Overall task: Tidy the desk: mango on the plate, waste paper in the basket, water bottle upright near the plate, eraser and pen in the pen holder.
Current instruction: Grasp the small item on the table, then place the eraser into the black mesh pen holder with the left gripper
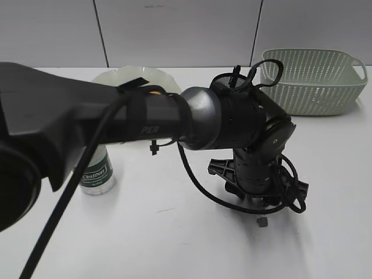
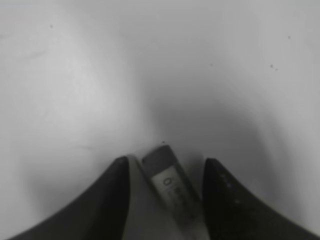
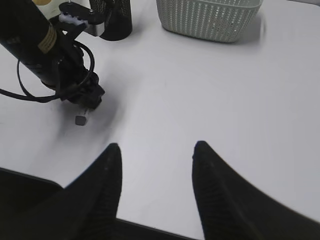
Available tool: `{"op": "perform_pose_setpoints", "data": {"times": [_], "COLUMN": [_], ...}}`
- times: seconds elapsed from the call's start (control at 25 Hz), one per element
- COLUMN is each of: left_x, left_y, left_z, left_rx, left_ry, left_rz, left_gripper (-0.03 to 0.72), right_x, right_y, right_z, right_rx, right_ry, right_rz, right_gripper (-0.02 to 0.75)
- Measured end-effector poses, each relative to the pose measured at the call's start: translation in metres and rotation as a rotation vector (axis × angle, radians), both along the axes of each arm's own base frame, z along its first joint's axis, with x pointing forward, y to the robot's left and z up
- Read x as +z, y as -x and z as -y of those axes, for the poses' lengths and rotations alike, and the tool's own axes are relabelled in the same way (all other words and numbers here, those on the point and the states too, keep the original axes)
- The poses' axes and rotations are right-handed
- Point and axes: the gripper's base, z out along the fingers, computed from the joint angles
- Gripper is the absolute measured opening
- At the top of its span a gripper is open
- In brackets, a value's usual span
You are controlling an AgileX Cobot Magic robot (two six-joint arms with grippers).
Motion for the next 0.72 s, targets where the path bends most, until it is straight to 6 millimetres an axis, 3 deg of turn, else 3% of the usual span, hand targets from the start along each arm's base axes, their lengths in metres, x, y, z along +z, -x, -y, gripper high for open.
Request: {"op": "perform_pose_setpoints", "data": {"times": [0.12, 0.16, 0.36, 0.44, 0.6, 0.72], "left_x": [-0.001, -0.001, 0.012, 0.042, 0.127, 0.164], "left_y": [-0.001, -0.002, -0.008, -0.018, -0.055, -0.091], "left_z": [-0.003, -0.003, -0.003, -0.003, -0.019, -0.042], "left_rx": [-0.015, -0.017, -0.08, -0.123, -0.159, -0.164], "left_ry": [-0.039, -0.042, -0.047, 0.01, 0.233, 0.385], "left_rz": [0.021, 0.027, 0.148, 0.289, 0.616, 0.78], "left_gripper": [0.162, 0.138, 0.142, 0.142, 0.142, 0.142], "right_x": [0.0, 0.0, 0.0, 0.0, 0.0, 0.0], "right_y": [0.0, 0.0, 0.0, 0.0, 0.0, 0.0], "right_z": [0.0, 0.0, 0.0, 0.0, 0.0, 0.0], "right_rx": [0.0, 0.0, 0.0, 0.0, 0.0, 0.0], "right_ry": [0.0, 0.0, 0.0, 0.001, 0.001, 0.001], "right_rz": [0.0, 0.0, 0.0, 0.0, 0.0, 0.0], "right_gripper": [0.372, 0.372, 0.372, 0.372, 0.372, 0.372]}}
